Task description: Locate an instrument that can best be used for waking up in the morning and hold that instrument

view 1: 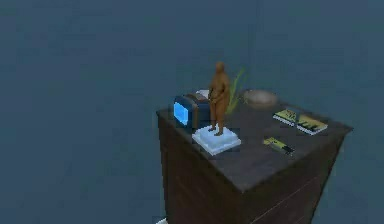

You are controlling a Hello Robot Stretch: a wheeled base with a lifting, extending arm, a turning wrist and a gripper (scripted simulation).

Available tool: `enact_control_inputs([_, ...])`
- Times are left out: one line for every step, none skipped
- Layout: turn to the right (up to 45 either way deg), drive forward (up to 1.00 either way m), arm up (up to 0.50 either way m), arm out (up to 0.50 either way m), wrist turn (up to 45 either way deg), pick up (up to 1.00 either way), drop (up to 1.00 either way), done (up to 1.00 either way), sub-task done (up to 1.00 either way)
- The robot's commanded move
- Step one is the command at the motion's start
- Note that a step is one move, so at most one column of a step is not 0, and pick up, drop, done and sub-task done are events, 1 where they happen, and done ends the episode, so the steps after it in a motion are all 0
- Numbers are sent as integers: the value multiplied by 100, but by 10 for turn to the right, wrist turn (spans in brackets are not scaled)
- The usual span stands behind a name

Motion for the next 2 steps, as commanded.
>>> enact_control_inputs([-450,0,0,0,0,0,0,0,0])
enact_control_inputs([-390,0,0,0,0,0,0,0,0])
